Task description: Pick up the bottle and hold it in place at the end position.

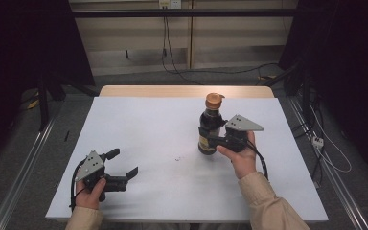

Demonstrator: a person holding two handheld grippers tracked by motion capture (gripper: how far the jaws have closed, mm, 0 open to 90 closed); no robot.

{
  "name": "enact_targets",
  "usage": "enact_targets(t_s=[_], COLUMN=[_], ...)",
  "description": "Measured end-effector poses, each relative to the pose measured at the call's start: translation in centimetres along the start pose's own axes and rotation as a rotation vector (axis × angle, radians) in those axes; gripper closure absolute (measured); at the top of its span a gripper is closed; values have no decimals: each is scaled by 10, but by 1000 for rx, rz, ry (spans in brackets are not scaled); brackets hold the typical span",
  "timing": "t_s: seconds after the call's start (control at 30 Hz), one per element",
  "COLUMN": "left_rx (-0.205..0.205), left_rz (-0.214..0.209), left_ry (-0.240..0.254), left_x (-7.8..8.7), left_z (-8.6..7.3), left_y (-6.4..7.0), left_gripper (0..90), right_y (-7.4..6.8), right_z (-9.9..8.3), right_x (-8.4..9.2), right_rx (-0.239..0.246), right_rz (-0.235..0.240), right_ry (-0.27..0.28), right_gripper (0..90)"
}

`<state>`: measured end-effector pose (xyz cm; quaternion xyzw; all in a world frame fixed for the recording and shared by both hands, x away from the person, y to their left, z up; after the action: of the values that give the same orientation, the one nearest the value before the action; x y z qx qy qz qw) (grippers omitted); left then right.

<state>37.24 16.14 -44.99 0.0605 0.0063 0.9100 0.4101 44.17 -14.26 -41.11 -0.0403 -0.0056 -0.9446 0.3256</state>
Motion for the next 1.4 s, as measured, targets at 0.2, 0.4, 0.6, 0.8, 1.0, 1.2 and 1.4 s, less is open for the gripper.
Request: enact_targets(t_s=[0.2, 0.4, 0.6, 0.8, 1.0, 1.2, 1.4], left_rx=[2, -1, 7, 1, 7, -10, 5], left_rz=[-1, -5, -5, -8, -6, -12, -10], left_ry=[1, -2, 1, 1, 5, -7, 6], left_x=[0, 0, 0, 0, 0, 1, 0], left_z=[0, 0, 0, 0, 0, 0, 0], left_y=[0, 0, -1, 0, 0, 0, 0], left_gripper=[39, 39, 39, 39, 39, 39, 39], right_y=[2, 1, -3, -8, -14, -14, -11], right_z=[-3, -4, -2, -3, -3, -3, -8], right_x=[-12, -25, -38, -51, -61, -68, -71], right_rx=[1, -8, -12, -19, -3, 15, 24], right_rz=[4, 5, 21, 32, 50, 54, 54], right_ry=[-4, -3, 0, 5, 1, 4, -6], right_gripper=[310, 310, 310, 310, 309, 309, 309])
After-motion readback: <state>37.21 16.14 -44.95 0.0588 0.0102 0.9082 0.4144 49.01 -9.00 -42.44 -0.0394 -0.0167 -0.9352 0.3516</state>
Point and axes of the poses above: each handheld gripper's, and its own axes: x roughly backward along the jaws, z roughly out of its top, y roughly to its right, the point moved 8 cm from there along -x, roughly forward along the jaws, and after that the axes turned 9 degrees about y, right-handed, at the moved point
